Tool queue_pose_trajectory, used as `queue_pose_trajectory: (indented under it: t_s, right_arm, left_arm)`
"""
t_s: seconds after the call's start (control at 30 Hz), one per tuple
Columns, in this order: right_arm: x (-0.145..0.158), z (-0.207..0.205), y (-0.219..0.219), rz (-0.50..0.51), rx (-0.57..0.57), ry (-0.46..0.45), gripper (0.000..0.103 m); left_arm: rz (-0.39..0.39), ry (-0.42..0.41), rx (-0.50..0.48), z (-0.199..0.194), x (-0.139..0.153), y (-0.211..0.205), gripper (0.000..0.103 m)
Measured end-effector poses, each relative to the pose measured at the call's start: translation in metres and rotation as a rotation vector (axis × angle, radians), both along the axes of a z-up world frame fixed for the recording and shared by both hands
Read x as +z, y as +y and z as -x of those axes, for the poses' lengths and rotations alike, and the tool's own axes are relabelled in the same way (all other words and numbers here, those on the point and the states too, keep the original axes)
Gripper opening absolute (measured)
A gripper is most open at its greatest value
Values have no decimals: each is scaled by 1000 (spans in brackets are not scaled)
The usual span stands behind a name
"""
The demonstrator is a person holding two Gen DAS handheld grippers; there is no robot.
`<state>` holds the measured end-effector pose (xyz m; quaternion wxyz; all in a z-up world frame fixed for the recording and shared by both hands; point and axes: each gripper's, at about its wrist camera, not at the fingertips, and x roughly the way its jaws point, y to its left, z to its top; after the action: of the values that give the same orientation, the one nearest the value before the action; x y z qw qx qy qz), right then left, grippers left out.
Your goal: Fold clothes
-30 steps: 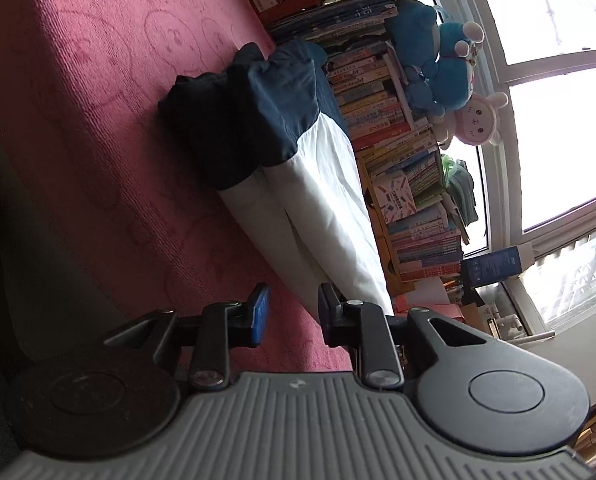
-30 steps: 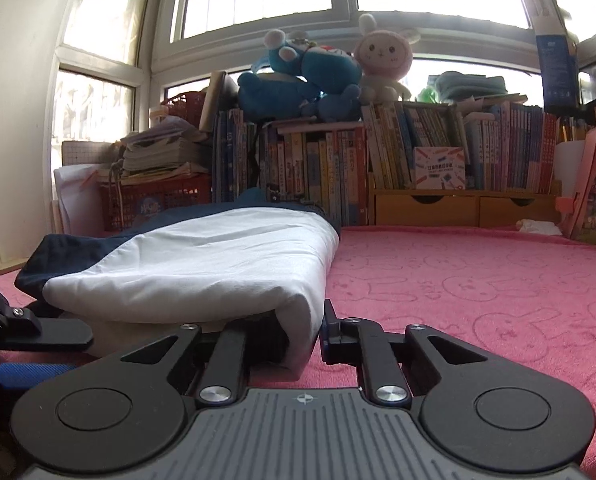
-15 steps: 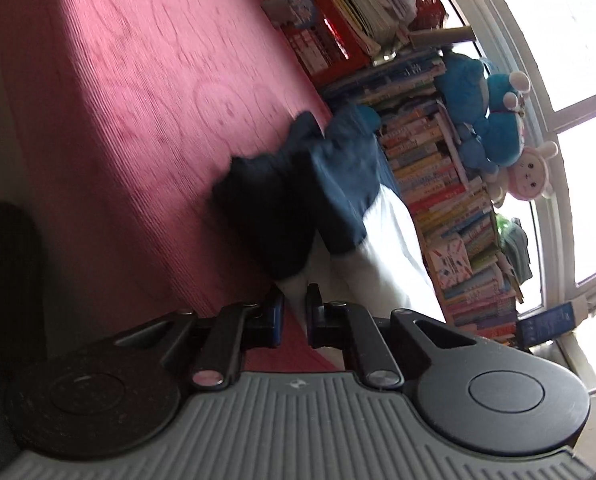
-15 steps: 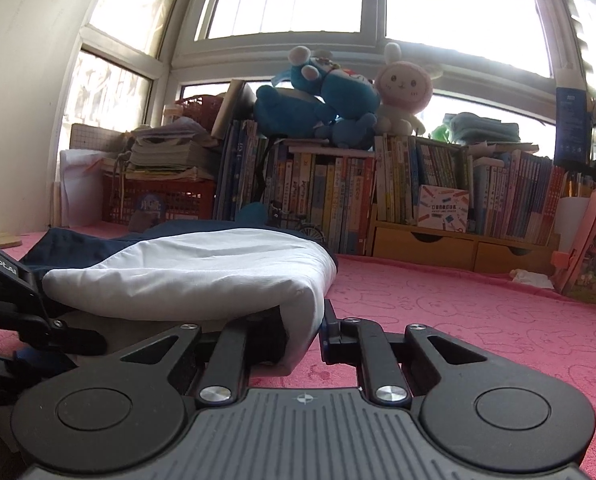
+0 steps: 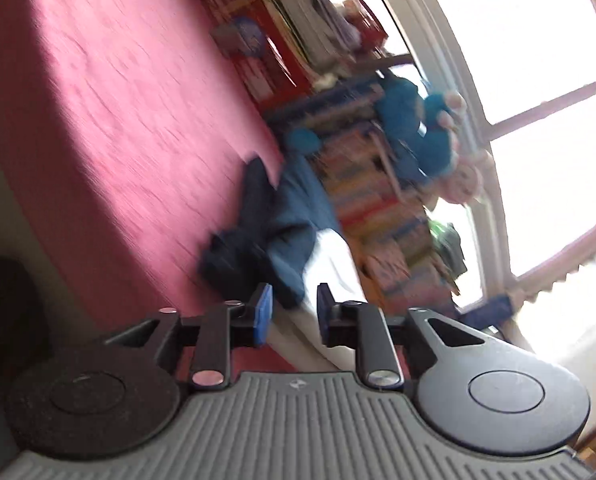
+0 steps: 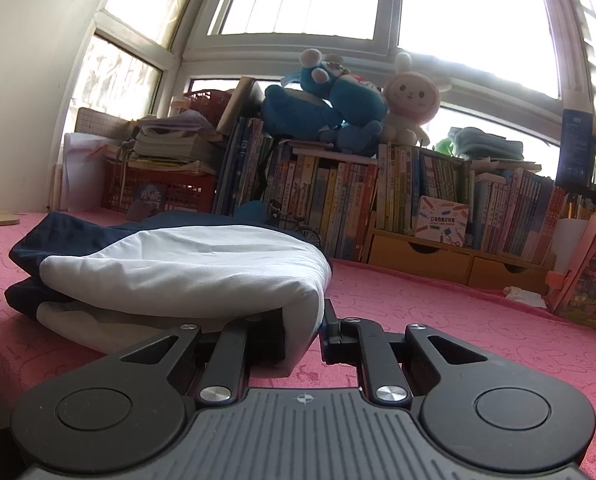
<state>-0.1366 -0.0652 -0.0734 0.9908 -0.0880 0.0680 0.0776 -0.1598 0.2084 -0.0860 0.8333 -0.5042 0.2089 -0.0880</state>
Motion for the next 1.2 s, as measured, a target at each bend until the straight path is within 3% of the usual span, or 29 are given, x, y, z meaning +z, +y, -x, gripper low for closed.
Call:
queue_pose_trajectory:
  t_s: [0.1,0.17,0.2,0.4,0.47,0.57,0.67,0.83,0.87,0.9,0.93,0.97,1.03,1.07,1.13,1.2]
  right_arm:
    - [-1,0,0,7,0,1,17]
    - [-1,0,1,12,-1,-1,17]
    - [-1,0,1,14,-1,-2,17]
    - [-1,-1,2,10,-6,-5,17]
    - [-1,-1,3,10,-7,-5,17]
    - [-2,-1,3,13,-5,-6,17]
    - [-3,0,4,22,-4,-9,17]
    - [-5,0,5,44,-4,-13,17]
    - [-6,0,6,52,-5,-15,18]
    - [-6,-1,6,59,-6,-17,18]
    - [-7,-1,7,67,-6,-19,18]
    - [-8,0,7,76,-7,-22,18]
    - [-9,0,9,105,-8,-29,20]
    - [-10,1,9,123,-12,-33,23]
    - [-13,3,9,171,-29,-47,35]
    - [-17,9,8,226,-45,-65,53]
  left_arm:
    - [61,-40,-188,-16,0,-28,43]
    - [98,-54,-287,-26,-1,-45,43]
    - [111,-43,-292,-31,-3,-51,44]
    - [186,5,-196,-46,-21,-51,45]
    - [168,17,-119,-44,-22,-43,44]
    - [119,33,6,-36,-23,-26,14]
    - [88,38,104,-26,-21,-7,11]
    - [69,24,126,-18,-19,6,12]
    - [81,25,106,-20,-19,7,17]
    - [108,31,71,-25,-20,7,33]
    - [131,31,54,-29,-21,7,39]
    - [149,27,45,-32,-22,5,39]
    - [157,17,55,-36,-22,4,25]
    - [158,10,63,-37,-21,4,12]
    - [200,-5,63,-38,-22,7,10]
    - [240,-19,51,-38,-24,10,8]
